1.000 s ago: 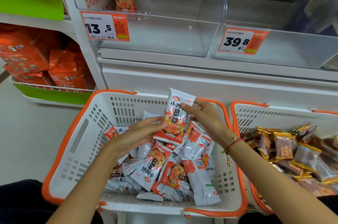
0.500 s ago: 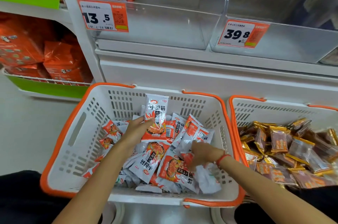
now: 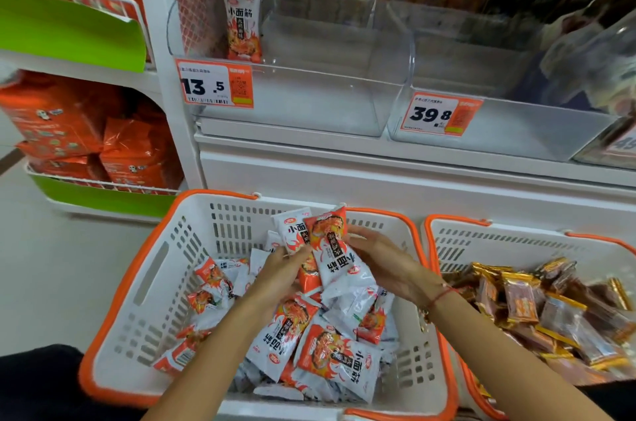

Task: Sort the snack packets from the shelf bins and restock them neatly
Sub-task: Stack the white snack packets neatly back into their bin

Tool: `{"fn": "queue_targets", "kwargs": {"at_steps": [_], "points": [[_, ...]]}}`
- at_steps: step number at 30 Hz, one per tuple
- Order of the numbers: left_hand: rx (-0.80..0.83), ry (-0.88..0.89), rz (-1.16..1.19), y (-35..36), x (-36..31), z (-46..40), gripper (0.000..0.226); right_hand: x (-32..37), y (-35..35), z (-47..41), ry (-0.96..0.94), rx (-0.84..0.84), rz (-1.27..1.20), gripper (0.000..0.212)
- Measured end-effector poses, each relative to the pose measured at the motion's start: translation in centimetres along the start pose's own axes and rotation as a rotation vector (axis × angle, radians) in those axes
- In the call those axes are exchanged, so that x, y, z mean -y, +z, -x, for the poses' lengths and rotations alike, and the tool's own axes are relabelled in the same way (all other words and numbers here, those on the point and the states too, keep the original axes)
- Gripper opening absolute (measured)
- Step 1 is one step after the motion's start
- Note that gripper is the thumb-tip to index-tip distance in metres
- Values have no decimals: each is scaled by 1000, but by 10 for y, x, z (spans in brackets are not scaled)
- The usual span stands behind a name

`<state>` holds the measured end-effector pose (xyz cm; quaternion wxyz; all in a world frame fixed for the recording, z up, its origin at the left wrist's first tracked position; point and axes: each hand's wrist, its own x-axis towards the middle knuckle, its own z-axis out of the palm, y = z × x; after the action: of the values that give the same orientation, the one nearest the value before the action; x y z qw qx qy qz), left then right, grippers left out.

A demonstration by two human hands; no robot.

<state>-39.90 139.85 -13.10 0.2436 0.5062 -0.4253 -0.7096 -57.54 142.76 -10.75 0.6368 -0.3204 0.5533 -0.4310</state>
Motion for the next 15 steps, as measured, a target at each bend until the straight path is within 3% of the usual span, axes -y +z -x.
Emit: {"fn": "queue_targets", "kwargs": {"at_steps": [3,7,11,13,15], "points": [[-127,58,23,-2,3,-5,26,-1,11,4,22,24,152,48],[-145,75,21,-14,2,-6,19,15,6,14,-32,119,644,68],[-94,174,-325,-37,-14,-9,34,39,-17,14,70,282,1035,73],[80,111,-471,-38,-19,-13,29,44,-17,13,143,354,1177,58],[198,36,-536,-24,-21,-11,32,44,-9,11,83,329,1091,31]]}}
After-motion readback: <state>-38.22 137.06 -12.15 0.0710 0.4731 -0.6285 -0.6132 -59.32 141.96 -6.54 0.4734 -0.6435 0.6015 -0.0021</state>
